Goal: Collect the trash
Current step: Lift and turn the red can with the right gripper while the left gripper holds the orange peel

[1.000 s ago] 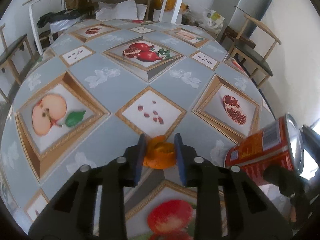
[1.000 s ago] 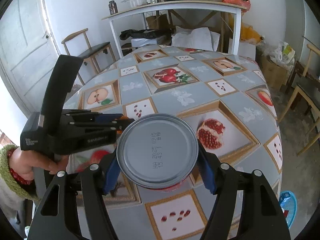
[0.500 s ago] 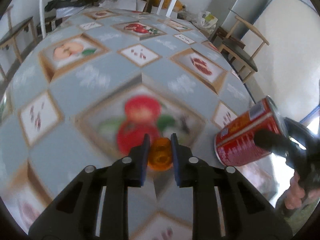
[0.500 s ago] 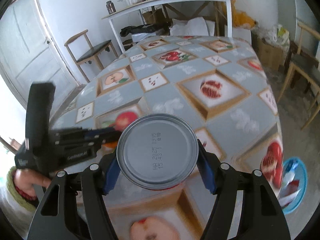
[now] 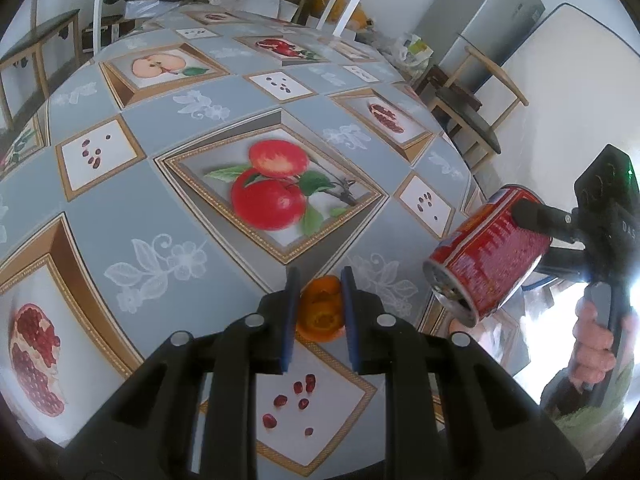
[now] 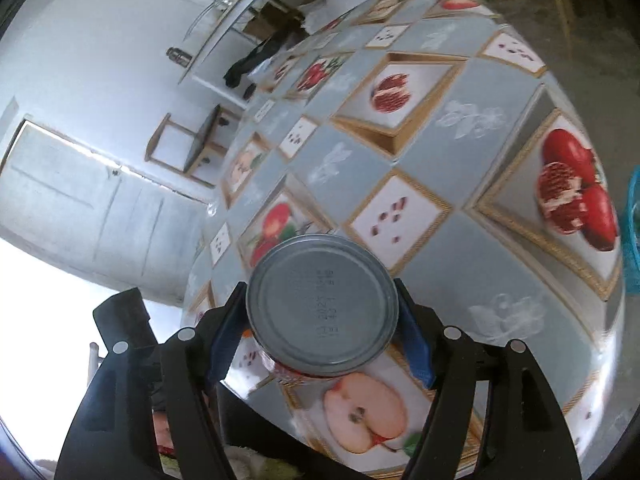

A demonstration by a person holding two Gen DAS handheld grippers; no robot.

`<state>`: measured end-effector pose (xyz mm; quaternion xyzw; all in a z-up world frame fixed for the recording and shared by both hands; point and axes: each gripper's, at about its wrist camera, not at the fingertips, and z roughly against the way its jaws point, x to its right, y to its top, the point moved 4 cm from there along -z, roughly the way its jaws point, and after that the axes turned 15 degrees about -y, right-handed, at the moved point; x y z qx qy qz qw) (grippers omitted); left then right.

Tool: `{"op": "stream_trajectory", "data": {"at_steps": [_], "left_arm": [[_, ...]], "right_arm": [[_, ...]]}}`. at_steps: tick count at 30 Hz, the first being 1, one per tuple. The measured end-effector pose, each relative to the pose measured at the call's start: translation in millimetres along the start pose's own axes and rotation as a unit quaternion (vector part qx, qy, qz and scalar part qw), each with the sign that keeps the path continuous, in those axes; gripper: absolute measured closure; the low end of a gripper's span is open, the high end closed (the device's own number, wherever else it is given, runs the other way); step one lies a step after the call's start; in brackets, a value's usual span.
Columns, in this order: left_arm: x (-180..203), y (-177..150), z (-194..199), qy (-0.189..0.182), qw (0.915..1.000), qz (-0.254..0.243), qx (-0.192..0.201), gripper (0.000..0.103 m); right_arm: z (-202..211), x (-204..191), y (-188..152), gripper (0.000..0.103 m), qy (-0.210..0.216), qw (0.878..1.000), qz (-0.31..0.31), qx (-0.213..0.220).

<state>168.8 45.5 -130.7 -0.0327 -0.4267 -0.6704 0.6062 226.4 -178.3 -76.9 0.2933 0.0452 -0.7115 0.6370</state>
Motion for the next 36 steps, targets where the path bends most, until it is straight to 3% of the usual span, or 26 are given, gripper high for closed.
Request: {"op": "stream_trajectory", "data": {"at_steps": [9, 14, 17, 18, 21, 23, 27, 32, 36], "left_arm": [[-0.5, 1.2, -0.3, 0.003, 1.0000, -0.007, 0.004, 0.084], [-1.6, 2.1, -0.4, 0.002, 1.0000, -0.007, 0.004, 0.084], [-1.9, 2.4, -0.3, 0.002, 1.0000, -0.006, 0.004, 0.084], [-2.1, 2.7, -0.3, 0.001, 1.0000, -0.005, 0.004, 0.084], [-2.4, 2.6, -0.2, 0.002, 1.0000, -0.007, 0.004, 0.084], [-2.3, 2.6, 0.0, 0.002, 1.0000, -0.006, 0.004, 0.084], [-3.5, 2.9, 0.2, 0.001, 1.0000, -0.004, 0.004, 0.084], [-3.6, 3.2, 0.4, 0.002, 1.0000, -0.006, 0.003, 0.084], [-3.5, 3.3, 0.3, 0.002, 0.9999, -0.009, 0.003, 0.084]], "right_arm": [[16.4, 5.9, 8.8, 0.029, -0.112, 0.991, 0.057, 0.048], [19.0, -15.1, -0.8, 0.020, -0.135, 0.980, 0.133, 0.054], [12.4, -37.4, -11.7, 0.017, -0.181, 0.959, 0.208, 0.061], [8.3, -45.7, -16.0, 0.016, -0.205, 0.947, 0.240, 0.066], [-2.0, -58.1, -22.5, 0.015, -0.258, 0.919, 0.288, 0.076], [-6.9, -61.3, -23.3, 0.015, -0.284, 0.908, 0.298, 0.081], [-12.5, -62.5, -19.7, 0.015, -0.303, 0.905, 0.287, 0.086], [-9.1, -58.1, -15.6, 0.015, -0.279, 0.922, 0.256, 0.077], [4.7, -61.4, -15.7, 0.015, -0.286, 0.911, 0.281, 0.096]]}}
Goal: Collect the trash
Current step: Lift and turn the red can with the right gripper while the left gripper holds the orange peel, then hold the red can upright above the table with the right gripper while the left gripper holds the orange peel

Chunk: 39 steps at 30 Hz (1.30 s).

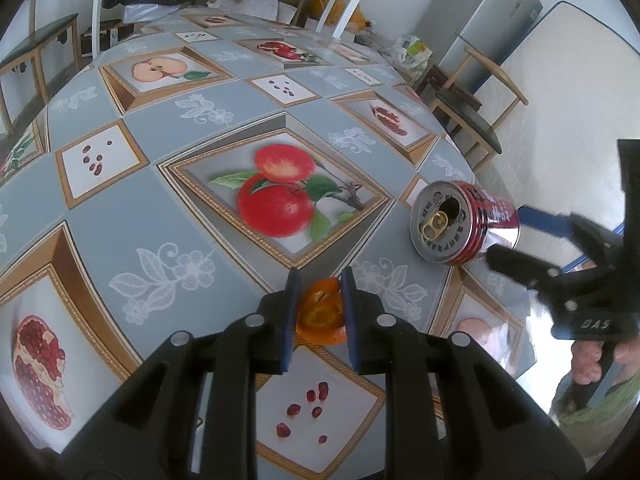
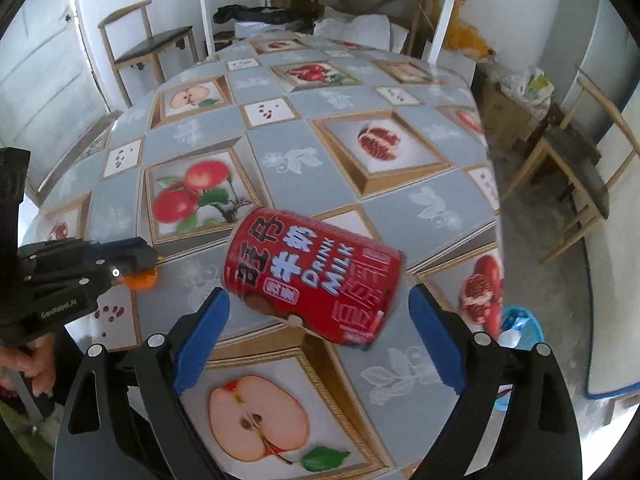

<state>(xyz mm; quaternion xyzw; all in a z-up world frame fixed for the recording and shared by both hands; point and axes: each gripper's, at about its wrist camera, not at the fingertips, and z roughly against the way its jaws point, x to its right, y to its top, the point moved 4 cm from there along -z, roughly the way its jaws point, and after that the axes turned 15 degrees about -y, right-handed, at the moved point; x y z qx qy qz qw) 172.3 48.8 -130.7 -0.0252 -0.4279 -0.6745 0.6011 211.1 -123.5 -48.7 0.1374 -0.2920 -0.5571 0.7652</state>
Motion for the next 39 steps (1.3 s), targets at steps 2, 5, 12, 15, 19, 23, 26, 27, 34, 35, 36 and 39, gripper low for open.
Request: {"op": "stream_trajectory", "data": {"at_steps": [2, 5, 12, 15, 19, 23, 26, 27, 34, 35, 36, 39], "left_arm": [[-1.8, 0.6, -0.8, 0.001, 1.0000, -0.003, -0.001, 0.084], [-3.0, 0.1, -1.0, 0.000, 1.0000, -0.005, -0.003, 0.084], [-3.5, 1.0, -2.2, -0.001, 1.0000, -0.003, -0.005, 0.084], [-4.6, 1.3, -2.6, -0.003, 1.0000, -0.001, -0.007, 0.084], [-5.8, 2.7, -2.5, -0.008, 0.9999, 0.004, -0.008, 0.084], [-6.7, 3.2, -1.7, -0.012, 0.9999, 0.005, -0.007, 0.084], [-6.6, 3.5, -0.8, -0.014, 0.9999, 0.004, -0.007, 0.084], [-6.5, 3.6, -0.4, -0.014, 0.9999, 0.003, -0.007, 0.084], [-8.8, 3.5, 0.7, -0.013, 0.9999, 0.006, 0.001, 0.084], [-8.7, 3.4, 1.1, -0.013, 0.9999, 0.007, 0.003, 0.084], [-8.6, 3.3, 1.5, -0.012, 0.9999, 0.007, 0.005, 0.084], [-8.0, 3.1, 2.4, -0.006, 1.0000, 0.004, 0.006, 0.084]], "right_arm": [[7.2, -3.8, 2.6, 0.015, -0.007, 0.998, 0.054, 0.019], [17.3, -15.1, 9.0, 0.015, -0.037, 0.985, 0.158, 0.063], [-9.1, -57.5, 21.5, 0.015, -0.030, 0.908, 0.412, 0.073], [-31.4, -73.0, 27.1, 0.015, -0.022, 0.884, 0.464, 0.044], [-44.6, -79.5, 40.3, 0.023, 0.004, 0.889, 0.458, 0.017], [-49.1, -69.9, 51.0, 0.038, 0.018, 0.918, 0.397, 0.010], [-46.0, -53.6, 55.9, 0.038, 0.032, 0.942, 0.333, 0.017], [-42.6, -48.1, 57.0, 0.038, 0.039, 0.951, 0.306, 0.024], [-10.8, -9.2, 61.6, 0.039, 0.107, 0.987, 0.062, 0.107], [-8.6, -7.3, 59.3, 0.039, 0.110, 0.986, 0.039, 0.117], [-7.9, -5.1, 53.8, 0.040, 0.112, 0.985, 0.012, 0.127], [-14.6, -3.8, 43.4, 0.040, 0.109, 0.985, -0.023, 0.129]]}}
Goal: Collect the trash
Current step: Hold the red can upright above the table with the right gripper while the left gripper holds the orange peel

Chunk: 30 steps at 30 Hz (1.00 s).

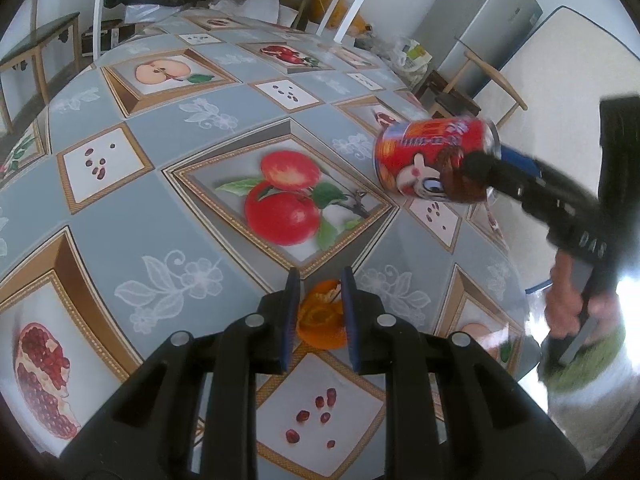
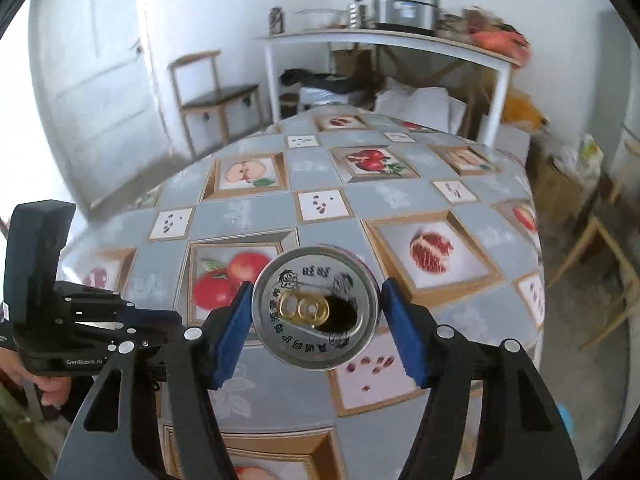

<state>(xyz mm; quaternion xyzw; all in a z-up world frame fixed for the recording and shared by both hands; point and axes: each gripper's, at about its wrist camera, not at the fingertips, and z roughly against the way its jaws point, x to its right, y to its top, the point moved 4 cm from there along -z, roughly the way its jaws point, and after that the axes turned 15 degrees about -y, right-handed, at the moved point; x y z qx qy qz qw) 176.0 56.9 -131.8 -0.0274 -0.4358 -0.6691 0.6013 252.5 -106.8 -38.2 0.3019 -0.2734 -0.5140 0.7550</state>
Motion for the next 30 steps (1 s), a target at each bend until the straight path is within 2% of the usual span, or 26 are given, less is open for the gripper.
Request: {"op": "stream_trajectory", "data": {"at_steps": [6, 7, 9, 13, 18, 22, 30], "left_arm": [[3.9, -0.2, 4.5, 0.008, 0.9999, -0.008, 0.005, 0.083], [4.9, -0.4, 5.7, 0.009, 0.9999, -0.008, 0.005, 0.080], [5.8, -0.6, 7.8, 0.011, 0.9999, -0.009, 0.007, 0.064], [8.0, -0.3, 11.6, 0.009, 0.9998, -0.016, 0.008, 0.054], [18.2, -3.3, 18.6, -0.011, 0.9993, -0.035, 0.007, 0.044], [23.3, -8.3, 19.2, -0.016, 0.9987, -0.049, -0.001, 0.043], [17.6, -12.8, 4.8, 0.023, 0.9976, -0.062, -0.019, 0.045]], "right_arm": [[10.1, 0.5, -12.1, 0.040, -0.020, 1.000, -0.008, -0.003], [11.0, 1.0, -12.0, 0.040, -0.022, 1.000, -0.007, -0.005], [11.5, 2.8, -10.5, 0.040, -0.025, 1.000, -0.007, -0.007], [9.0, 5.4, -6.7, 0.040, -0.031, 0.999, -0.009, -0.009], [1.9, 6.0, 3.9, 0.040, -0.031, 0.999, -0.011, -0.013], [-10.1, 2.2, 19.9, 0.041, -0.034, 0.999, -0.008, -0.019], [-48.8, 3.2, 49.9, 0.041, -0.031, 0.996, -0.038, -0.070]]}}
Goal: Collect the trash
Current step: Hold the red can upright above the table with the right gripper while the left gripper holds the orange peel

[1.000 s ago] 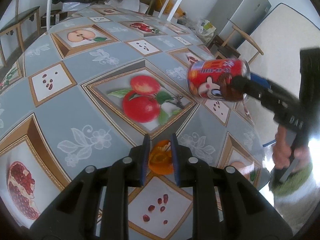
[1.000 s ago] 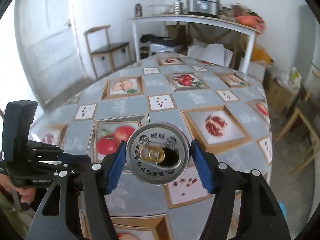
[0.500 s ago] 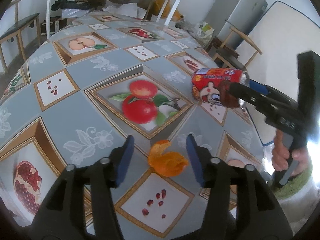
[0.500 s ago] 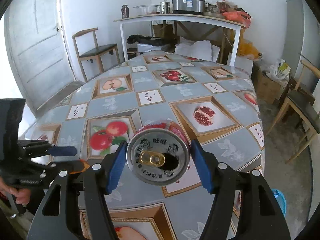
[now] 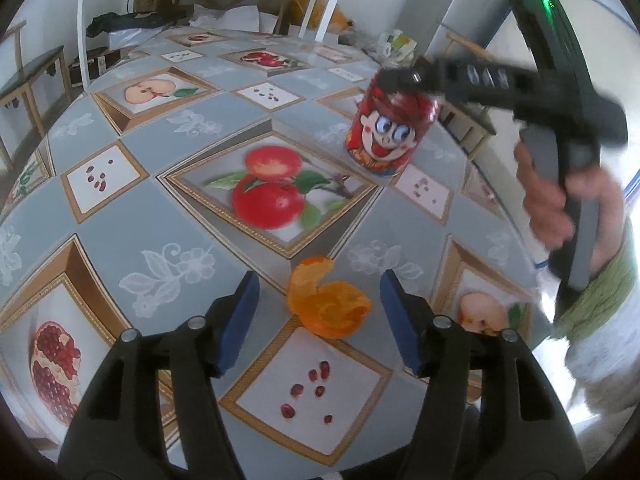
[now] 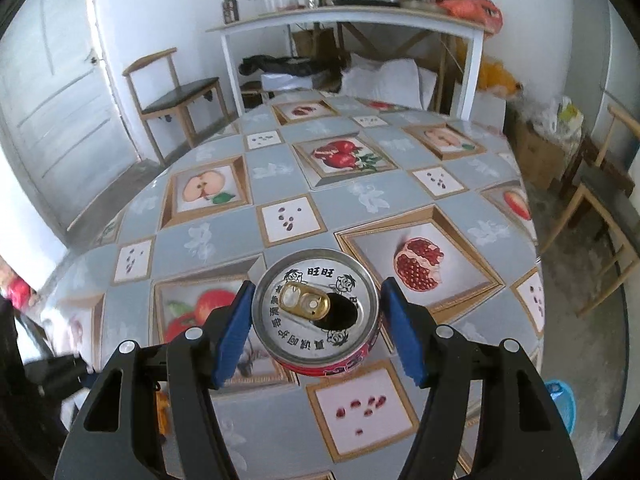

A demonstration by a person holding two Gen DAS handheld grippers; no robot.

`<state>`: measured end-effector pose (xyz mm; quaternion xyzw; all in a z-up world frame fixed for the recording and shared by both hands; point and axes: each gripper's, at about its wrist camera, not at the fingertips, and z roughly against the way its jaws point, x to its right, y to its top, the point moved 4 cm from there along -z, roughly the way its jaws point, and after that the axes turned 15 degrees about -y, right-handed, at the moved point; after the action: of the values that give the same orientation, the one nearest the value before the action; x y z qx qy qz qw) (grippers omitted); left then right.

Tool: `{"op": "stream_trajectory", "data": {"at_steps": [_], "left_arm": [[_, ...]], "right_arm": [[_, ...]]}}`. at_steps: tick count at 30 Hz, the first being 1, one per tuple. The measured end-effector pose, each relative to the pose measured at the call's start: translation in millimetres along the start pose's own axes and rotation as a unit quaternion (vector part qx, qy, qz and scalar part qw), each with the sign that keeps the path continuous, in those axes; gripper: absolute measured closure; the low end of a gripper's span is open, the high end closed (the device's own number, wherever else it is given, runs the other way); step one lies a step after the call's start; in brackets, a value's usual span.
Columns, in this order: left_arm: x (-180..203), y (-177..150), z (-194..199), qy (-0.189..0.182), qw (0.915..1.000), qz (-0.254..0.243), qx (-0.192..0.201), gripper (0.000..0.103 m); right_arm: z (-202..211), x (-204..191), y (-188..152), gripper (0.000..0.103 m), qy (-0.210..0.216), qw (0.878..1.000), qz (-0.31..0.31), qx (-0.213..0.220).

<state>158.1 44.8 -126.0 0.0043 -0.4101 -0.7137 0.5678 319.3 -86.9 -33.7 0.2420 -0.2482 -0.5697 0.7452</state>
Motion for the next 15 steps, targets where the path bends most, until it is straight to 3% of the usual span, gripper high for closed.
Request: {"op": "stream_trajectory", "data": {"at_steps": [4, 9, 15], "left_arm": [[3.0, -1.5, -3.3, 0.018, 0.9996, -0.021, -0.003, 0.048], [10.9, -4.2, -6.8, 0.017, 0.9989, -0.043, -0.009, 0.066], [11.7, -4.5, -7.5, 0.016, 0.9992, -0.037, -0.004, 0.077]], "right_arm": [[-7.4, -1.8, 6.4, 0.041, 0.012, 1.000, -0.011, -0.018], [-4.8, -3.0, 3.4, 0.041, 0.021, 0.999, -0.015, -0.033], [10.2, -1.6, -11.9, 0.041, 0.027, 0.998, -0.013, -0.051]]}}
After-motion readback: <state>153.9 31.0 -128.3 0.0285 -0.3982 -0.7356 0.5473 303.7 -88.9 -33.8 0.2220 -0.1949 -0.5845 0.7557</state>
